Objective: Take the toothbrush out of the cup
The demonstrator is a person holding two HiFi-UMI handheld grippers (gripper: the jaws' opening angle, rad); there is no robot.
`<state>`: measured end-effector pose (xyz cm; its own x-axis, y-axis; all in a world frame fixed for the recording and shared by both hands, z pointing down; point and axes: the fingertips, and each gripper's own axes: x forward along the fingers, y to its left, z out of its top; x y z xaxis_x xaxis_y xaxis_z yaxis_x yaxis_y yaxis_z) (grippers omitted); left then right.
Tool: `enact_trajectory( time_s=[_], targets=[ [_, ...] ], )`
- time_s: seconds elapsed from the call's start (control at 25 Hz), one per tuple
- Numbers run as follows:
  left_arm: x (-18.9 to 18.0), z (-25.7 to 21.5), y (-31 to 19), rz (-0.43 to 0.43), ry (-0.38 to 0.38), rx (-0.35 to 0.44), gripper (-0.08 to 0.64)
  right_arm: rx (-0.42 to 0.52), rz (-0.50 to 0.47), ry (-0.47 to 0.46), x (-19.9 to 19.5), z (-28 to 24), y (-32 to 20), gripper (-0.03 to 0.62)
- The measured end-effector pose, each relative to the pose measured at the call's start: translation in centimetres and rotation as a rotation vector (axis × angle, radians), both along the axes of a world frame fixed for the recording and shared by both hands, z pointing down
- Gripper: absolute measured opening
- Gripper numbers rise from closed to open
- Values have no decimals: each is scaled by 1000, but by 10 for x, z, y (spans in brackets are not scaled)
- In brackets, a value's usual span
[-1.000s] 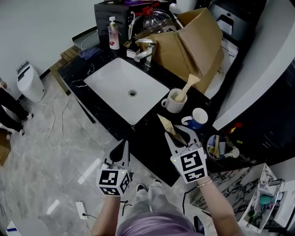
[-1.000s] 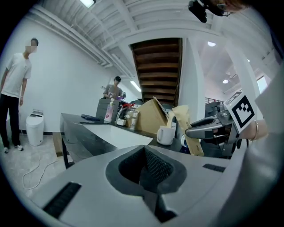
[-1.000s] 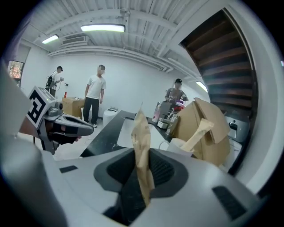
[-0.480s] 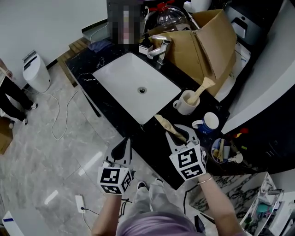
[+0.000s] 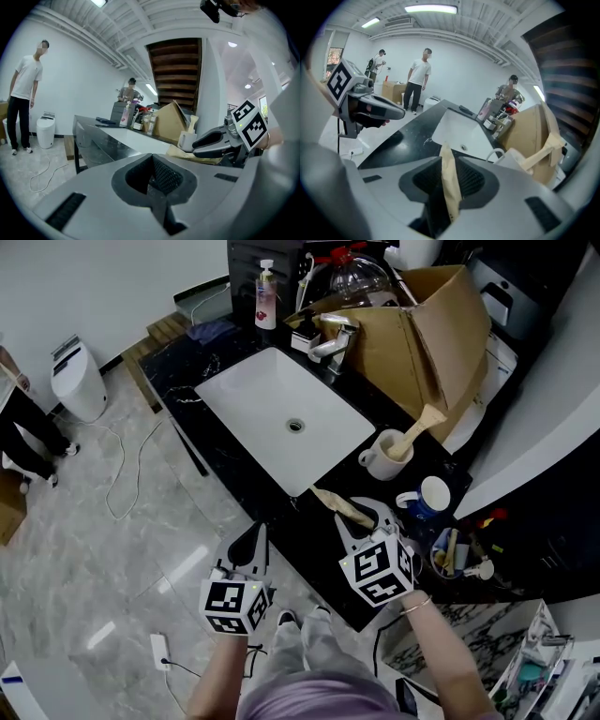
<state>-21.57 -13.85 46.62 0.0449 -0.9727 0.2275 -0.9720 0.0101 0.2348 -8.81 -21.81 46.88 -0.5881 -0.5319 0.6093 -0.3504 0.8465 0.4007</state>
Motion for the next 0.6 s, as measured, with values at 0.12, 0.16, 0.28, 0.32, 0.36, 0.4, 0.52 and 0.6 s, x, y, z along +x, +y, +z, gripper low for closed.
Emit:
enact_trajectory(
  time_s=[0.12,0.16,0.28,0.32,0.36,0.4,0.52,0.6],
  targets=[
    [0,1,0,-2,2,-2,0,-23,5,-1,2,5,0,114],
    [0,1,0,-3,2,-3,0,-25,6,1,3,7,-1,113],
    [-1,2,0,-5,2,-5,0,-22,9,-12,3,5,0,114],
    [-1,2,-1,-4,3,-6,0,-17,12,-29,3,1,0,114],
    [0,1,-1,-1,2,-6,0,-12,17,-53,2,-4,-1,114],
    [1,0,-2,3,2,-4,0,-6,26,-84,2,-11,-2,114],
    [5,-6,-10,21,-4,10,0,0,74,-201,5,-38,-11,123],
    [11,-12,-17,39,-9,23,0,-12,127,-298,13,-58,-20,130]
  ],
)
